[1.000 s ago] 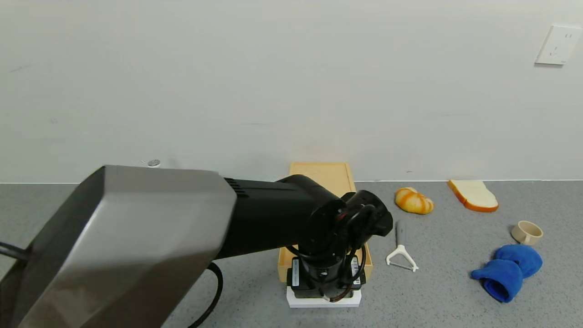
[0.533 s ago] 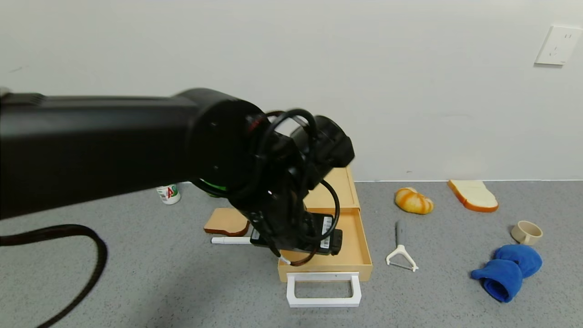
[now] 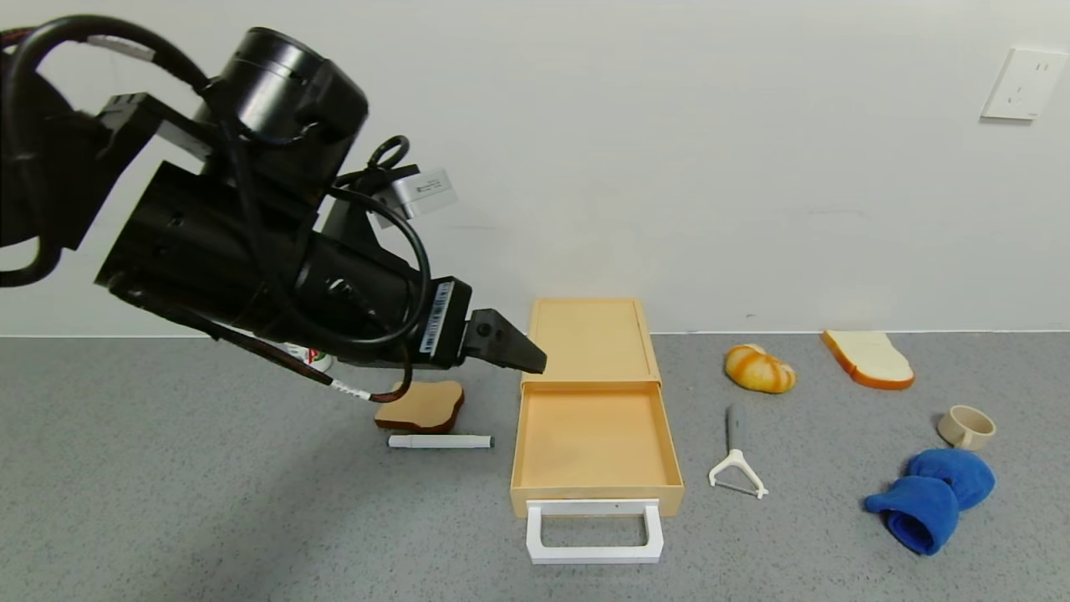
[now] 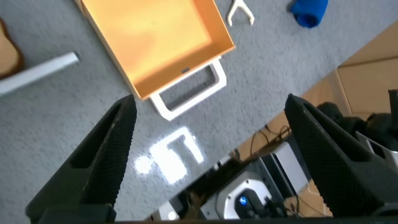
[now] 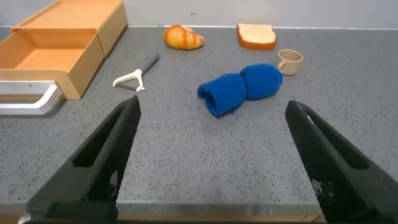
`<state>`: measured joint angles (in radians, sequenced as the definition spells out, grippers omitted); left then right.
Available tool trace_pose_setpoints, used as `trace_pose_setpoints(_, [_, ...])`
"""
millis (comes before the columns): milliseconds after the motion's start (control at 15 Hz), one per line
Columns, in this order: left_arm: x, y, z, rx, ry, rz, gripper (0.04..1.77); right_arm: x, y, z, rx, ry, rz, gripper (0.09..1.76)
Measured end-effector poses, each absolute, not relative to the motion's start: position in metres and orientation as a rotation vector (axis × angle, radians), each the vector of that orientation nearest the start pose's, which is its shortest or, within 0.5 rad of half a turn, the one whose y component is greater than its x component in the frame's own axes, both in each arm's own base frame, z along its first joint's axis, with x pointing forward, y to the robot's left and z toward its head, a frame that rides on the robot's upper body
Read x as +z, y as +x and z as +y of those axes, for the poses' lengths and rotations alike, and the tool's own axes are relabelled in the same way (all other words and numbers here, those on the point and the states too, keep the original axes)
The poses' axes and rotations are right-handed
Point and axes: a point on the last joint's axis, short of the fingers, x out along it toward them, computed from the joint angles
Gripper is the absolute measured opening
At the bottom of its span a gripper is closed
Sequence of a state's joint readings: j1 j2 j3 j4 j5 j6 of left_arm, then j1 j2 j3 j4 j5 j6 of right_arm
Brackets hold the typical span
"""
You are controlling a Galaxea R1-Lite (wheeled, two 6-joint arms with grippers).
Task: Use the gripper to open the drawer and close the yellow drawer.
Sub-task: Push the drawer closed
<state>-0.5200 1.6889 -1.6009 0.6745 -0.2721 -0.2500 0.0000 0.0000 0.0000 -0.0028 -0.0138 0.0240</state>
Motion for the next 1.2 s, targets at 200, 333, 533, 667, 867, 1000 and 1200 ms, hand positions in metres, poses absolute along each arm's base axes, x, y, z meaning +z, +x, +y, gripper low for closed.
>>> trace_pose_setpoints(200, [0.280, 0.248, -0.123, -0.644, -0.165, 0.721, 1.72, 0.076, -0.023, 0.000, -0.013, 0.024, -0.003, 1.71])
trace_pose_setpoints(333, [0.273, 0.245, -0.110, -0.635, -0.183, 0.648, 1.72, 0.076, -0.023, 0.000, -0.014, 0.024, -0.003, 1.71])
trace_pose_setpoints(533, [0.264, 0.235, -0.099, -0.623, -0.193, 0.619, 1.72, 0.076, -0.023, 0.000, -0.014, 0.024, -0.003, 1.71])
trace_pose_setpoints(667, [0.264, 0.231, -0.097, -0.622, -0.195, 0.620, 1.72, 0.076, -0.023, 0.000, -0.013, 0.024, -0.003, 1.71])
trace_pose_setpoints(867, [0.264, 0.229, -0.096, -0.623, -0.196, 0.619, 1.72, 0.076, -0.023, 0.000, -0.014, 0.024, -0.003, 1.71])
trace_pose_setpoints(1000, [0.263, 0.229, -0.096, -0.623, -0.196, 0.620, 1.72, 0.076, -0.023, 0.000, -0.013, 0.024, -0.003, 1.71])
trace_pose_setpoints(1200, [0.263, 0.229, -0.096, -0.623, -0.197, 0.621, 1.72, 0.076, -0.023, 0.000, -0.014, 0.024, -0.003, 1.71])
